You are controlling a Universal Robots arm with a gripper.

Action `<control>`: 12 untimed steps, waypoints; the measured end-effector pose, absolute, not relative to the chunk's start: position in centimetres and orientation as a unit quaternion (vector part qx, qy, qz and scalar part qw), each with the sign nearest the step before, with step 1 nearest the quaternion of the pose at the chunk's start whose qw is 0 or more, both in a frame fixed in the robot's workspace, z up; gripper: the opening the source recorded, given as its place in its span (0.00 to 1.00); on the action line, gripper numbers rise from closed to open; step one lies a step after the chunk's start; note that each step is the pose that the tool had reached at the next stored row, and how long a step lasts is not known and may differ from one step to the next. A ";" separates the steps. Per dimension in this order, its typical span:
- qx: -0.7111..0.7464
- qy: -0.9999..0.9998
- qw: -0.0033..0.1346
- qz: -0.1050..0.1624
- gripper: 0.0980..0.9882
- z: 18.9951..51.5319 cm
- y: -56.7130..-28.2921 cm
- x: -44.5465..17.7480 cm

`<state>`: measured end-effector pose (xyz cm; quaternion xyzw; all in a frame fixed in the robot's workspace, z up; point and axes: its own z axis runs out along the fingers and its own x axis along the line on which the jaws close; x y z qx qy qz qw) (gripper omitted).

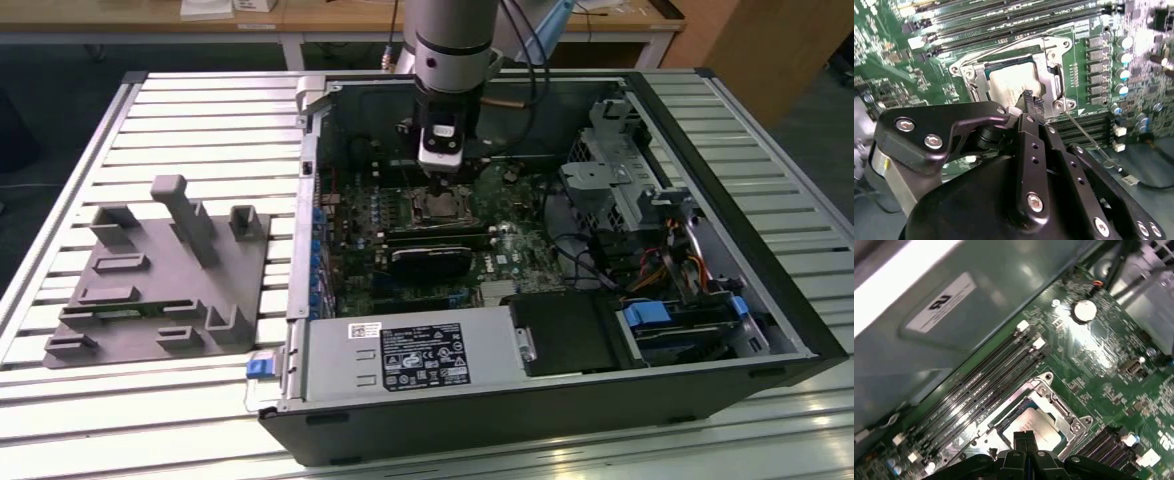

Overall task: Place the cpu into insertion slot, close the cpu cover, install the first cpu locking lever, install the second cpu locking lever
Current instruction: 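Close the cpu cover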

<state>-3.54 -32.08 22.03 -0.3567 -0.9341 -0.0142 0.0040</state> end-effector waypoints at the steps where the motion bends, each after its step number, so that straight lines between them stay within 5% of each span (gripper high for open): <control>1: -0.347 -0.938 0.004 -0.014 0.01 22.0 -32.1 -3.5; 12: -0.252 -0.967 0.006 -0.014 0.01 22.0 -32.1 -3.5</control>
